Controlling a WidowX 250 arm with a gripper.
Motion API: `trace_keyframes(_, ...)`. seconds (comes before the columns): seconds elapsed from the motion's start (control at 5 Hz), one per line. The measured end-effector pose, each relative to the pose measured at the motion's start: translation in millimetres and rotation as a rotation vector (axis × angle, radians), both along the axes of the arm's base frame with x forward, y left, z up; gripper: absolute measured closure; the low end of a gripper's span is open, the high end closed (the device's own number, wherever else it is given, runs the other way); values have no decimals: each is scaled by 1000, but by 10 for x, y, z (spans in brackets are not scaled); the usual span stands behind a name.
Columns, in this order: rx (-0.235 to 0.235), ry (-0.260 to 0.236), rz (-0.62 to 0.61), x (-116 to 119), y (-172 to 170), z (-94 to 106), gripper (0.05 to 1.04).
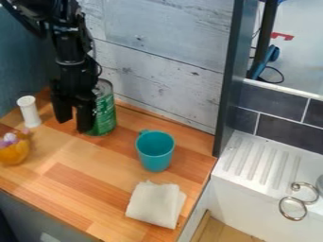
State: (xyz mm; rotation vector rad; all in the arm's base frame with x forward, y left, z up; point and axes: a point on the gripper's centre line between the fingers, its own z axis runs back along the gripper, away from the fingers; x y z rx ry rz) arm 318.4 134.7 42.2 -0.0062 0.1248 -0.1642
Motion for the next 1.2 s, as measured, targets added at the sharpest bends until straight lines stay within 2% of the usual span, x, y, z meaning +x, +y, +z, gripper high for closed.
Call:
trace_keyframes(0.2, 7, 5, -1, -4, -35, 1, 83)
trace_keyframes(0.4, 28, -38, 22, -123, -77, 161, 83)
trace_keyframes(0.6, 64, -74, 76, -393, -136, 452, 83)
trace_keyframes(0.8, 104, -80, 145, -794, -145, 748, 83)
trace_keyframes(1.0, 114, -115, 154, -1053, -220, 950, 83)
trace_keyframes(1.2, 91, -101, 137, -1220, -433, 1088, 83)
